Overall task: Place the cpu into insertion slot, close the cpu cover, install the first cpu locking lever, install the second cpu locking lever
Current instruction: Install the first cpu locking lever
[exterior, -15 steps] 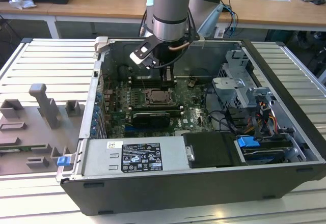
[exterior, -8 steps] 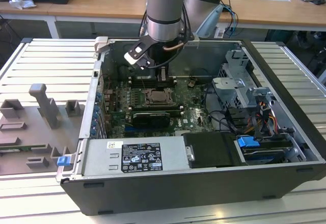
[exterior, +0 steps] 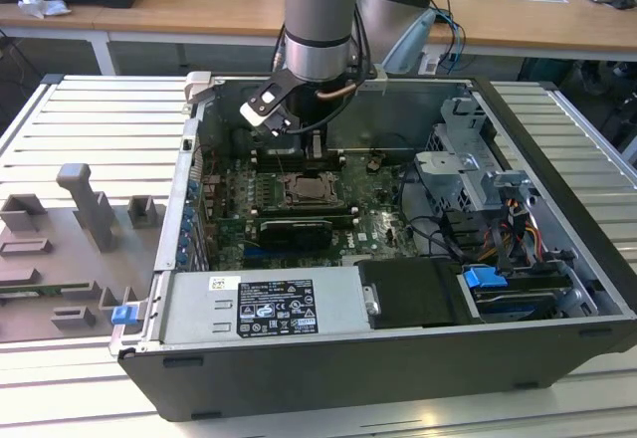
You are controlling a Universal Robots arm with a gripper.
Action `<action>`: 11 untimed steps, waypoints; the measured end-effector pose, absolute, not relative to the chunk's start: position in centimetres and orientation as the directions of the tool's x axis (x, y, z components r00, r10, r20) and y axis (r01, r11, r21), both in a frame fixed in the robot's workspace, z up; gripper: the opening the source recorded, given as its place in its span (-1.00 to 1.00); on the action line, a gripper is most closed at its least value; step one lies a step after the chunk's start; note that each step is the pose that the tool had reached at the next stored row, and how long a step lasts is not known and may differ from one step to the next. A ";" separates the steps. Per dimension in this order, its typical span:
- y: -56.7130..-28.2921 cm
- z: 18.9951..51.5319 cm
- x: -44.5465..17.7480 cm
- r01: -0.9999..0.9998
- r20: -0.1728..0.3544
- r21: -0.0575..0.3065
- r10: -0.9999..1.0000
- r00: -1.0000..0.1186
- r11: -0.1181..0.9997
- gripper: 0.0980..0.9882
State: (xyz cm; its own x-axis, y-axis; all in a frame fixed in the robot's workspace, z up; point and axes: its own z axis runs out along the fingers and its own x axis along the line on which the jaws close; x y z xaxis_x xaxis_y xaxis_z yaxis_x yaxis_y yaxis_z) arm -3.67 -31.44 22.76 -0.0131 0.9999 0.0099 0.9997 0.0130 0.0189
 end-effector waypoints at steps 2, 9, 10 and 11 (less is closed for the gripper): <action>-31.4 22.9 -3.7 1.000 0.010 0.019 1.000 -0.013 0.013 -0.98; -31.4 23.1 -3.7 1.000 0.010 0.019 1.000 -0.013 0.013 -0.98; -31.4 23.5 -3.7 1.000 0.010 0.019 1.000 -0.013 0.013 -0.98; -31.4 23.9 -3.7 1.000 0.010 0.019 1.000 -0.013 0.013 -0.98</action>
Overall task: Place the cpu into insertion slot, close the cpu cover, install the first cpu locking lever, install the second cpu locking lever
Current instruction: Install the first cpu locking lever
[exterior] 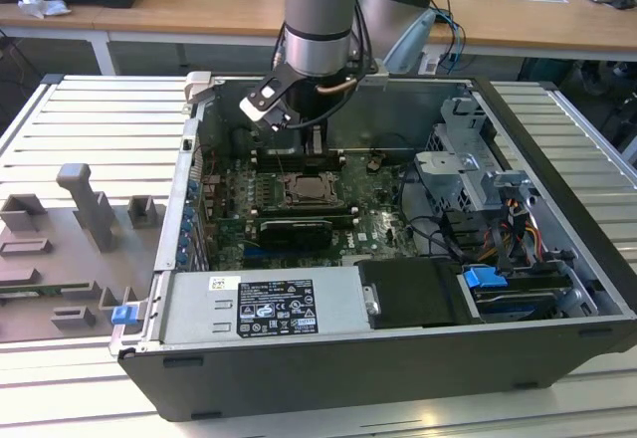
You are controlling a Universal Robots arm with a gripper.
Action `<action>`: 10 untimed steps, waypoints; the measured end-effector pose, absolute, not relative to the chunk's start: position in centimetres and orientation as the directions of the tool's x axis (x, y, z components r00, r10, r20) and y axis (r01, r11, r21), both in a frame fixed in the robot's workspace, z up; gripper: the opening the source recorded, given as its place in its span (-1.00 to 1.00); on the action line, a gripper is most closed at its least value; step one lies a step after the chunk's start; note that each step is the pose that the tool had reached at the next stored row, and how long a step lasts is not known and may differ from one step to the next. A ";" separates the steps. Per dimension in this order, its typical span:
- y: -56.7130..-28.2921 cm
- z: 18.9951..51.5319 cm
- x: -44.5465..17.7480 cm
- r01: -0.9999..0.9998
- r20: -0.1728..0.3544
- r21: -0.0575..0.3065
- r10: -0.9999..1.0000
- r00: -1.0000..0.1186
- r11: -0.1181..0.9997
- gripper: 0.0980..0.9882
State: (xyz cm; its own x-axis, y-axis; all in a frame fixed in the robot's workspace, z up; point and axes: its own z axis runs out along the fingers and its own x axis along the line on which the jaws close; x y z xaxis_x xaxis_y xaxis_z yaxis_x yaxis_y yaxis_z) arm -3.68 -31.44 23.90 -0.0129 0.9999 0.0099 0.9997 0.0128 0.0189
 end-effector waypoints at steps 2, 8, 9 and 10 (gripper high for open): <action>-31.4 24.4 -3.7 1.000 0.010 0.019 1.000 -0.013 0.013 -0.98; -31.4 26.7 -3.7 1.000 0.010 0.019 1.000 -0.013 0.013 -0.98; -31.4 27.7 -3.7 1.000 0.008 0.019 1.000 -0.013 0.013 -0.98; -31.4 28.3 -3.7 1.000 0.007 0.019 1.000 -0.013 0.013 -0.98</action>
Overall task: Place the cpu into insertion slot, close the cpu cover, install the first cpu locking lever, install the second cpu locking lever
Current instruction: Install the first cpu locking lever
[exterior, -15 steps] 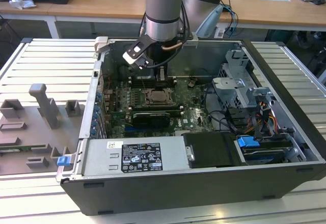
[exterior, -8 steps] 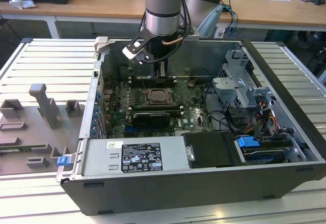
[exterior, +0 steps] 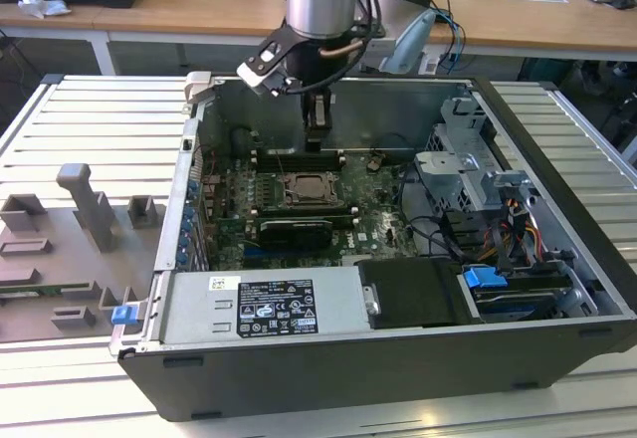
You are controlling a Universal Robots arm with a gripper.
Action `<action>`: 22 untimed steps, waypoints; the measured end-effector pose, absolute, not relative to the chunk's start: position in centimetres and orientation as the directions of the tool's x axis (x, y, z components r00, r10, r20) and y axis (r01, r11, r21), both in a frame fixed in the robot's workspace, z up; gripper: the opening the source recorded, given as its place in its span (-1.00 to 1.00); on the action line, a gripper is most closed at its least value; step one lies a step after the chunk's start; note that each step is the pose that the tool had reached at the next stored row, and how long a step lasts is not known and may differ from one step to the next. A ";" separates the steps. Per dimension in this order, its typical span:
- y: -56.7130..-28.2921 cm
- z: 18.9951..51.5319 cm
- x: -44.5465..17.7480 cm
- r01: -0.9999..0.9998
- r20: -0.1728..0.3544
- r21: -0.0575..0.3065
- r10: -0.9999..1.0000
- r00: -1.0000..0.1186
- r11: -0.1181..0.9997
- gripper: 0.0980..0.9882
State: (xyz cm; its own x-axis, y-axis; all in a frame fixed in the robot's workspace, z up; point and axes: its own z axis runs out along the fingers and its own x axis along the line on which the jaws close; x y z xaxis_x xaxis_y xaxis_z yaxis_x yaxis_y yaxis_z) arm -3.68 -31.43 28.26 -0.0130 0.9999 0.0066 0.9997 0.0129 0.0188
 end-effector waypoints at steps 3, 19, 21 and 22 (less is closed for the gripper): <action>-31.4 28.4 -3.7 1.000 0.006 0.019 1.000 -0.020 0.020 -0.98; -31.4 28.4 -3.7 0.961 0.006 0.019 0.961 -0.278 0.278 -0.98; -31.4 28.4 -3.7 0.955 0.006 0.019 0.956 -0.295 0.295 -0.98; -31.4 28.4 -3.7 0.951 0.006 0.019 0.952 -0.308 0.307 -0.98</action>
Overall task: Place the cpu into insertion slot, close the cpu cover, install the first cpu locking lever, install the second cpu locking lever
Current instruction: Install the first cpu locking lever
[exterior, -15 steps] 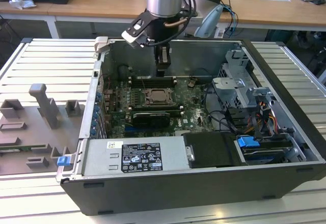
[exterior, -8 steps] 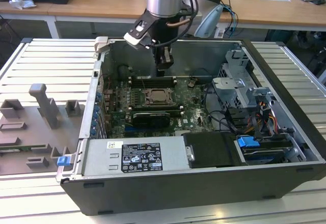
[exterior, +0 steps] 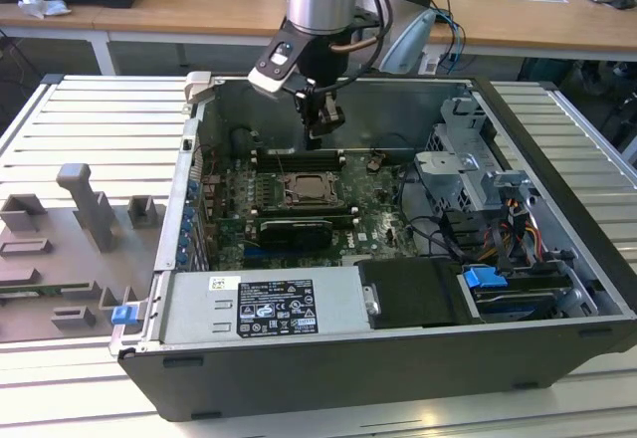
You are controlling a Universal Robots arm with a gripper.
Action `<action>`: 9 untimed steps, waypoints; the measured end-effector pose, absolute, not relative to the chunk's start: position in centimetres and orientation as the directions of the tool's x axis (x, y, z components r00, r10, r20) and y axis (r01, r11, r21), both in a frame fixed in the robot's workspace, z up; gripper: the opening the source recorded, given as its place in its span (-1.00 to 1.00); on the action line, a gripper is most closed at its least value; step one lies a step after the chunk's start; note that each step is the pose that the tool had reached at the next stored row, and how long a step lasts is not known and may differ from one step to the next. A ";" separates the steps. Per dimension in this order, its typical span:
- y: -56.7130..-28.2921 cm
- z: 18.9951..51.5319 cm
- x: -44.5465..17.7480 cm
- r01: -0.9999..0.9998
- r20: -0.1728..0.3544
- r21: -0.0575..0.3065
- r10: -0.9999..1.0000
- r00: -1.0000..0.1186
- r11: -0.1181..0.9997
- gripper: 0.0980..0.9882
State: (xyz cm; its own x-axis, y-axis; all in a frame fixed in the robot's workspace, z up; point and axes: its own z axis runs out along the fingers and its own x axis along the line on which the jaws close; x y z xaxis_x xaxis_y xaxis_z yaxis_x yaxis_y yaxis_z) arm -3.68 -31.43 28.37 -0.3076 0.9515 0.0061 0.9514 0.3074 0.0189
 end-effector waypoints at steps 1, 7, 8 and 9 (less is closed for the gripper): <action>-31.4 28.4 -3.7 0.949 0.006 0.019 0.949 -0.316 0.315 -0.98; -31.4 28.4 -3.7 0.924 0.006 0.019 0.924 -0.382 0.381 -0.98; -31.4 28.4 -3.7 0.922 0.006 0.019 0.922 -0.388 0.388 -0.98; -31.4 28.4 -3.7 0.918 0.006 0.019 0.918 -0.395 0.395 -0.98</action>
